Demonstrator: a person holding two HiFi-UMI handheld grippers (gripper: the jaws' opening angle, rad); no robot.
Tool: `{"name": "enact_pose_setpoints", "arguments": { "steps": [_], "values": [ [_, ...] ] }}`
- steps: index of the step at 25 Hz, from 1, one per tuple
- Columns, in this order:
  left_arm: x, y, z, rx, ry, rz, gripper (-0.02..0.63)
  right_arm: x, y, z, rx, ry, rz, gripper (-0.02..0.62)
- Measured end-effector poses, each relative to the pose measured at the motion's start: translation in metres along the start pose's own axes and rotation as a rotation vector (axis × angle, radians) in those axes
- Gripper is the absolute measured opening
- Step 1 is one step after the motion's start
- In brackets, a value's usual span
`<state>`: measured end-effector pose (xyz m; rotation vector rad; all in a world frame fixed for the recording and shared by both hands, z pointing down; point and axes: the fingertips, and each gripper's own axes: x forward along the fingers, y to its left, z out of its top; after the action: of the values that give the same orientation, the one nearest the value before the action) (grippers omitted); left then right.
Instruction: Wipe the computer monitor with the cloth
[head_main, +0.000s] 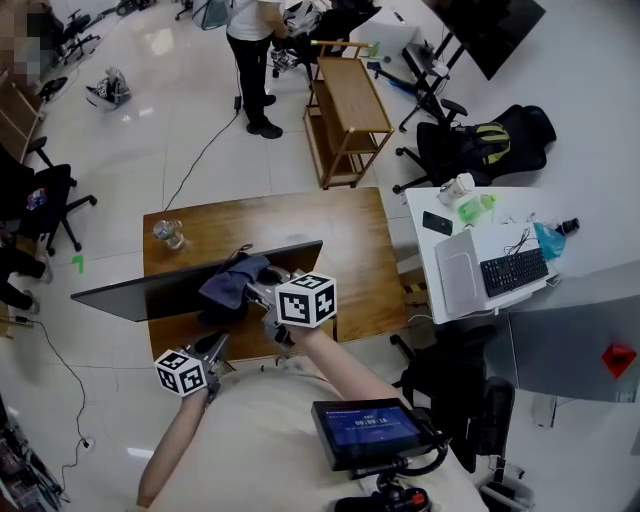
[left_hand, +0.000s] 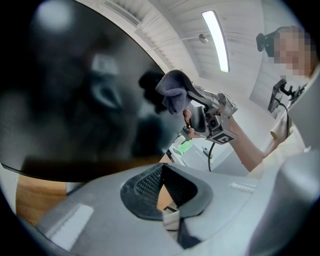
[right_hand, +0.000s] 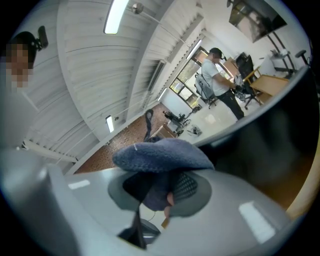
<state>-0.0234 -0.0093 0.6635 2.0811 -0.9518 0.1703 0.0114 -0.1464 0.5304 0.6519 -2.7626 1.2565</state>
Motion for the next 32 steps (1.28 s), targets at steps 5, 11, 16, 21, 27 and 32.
{"name": "enact_pose_setpoints", "arguments": {
  "steps": [5, 11, 16, 21, 27, 32],
  "values": [
    [0.013, -0.008, 0.004, -0.004, -0.017, 0.019, 0.000, -0.013, -0.009, 0.006, 0.000, 0.012, 0.013, 0.086],
    [0.025, -0.018, 0.004, -0.007, -0.030, 0.035, 0.000, -0.033, -0.020, 0.013, 0.003, 0.011, 0.020, 0.086],
    [0.030, -0.019, 0.004, -0.012, -0.035, 0.047, 0.000, -0.049, -0.035, 0.016, 0.007, 0.010, 0.010, 0.086],
    [0.037, -0.022, 0.004, -0.007, -0.026, 0.049, 0.000, -0.061, -0.047, 0.021, 0.018, -0.002, 0.001, 0.086],
    [0.045, -0.026, 0.007, 0.007, -0.005, 0.038, 0.000, -0.072, -0.056, 0.022, 0.026, -0.007, -0.005, 0.086],
    [0.050, -0.027, 0.007, 0.012, 0.010, 0.034, 0.000, -0.086, -0.068, 0.025, 0.038, -0.020, -0.025, 0.086]
  ]
}}
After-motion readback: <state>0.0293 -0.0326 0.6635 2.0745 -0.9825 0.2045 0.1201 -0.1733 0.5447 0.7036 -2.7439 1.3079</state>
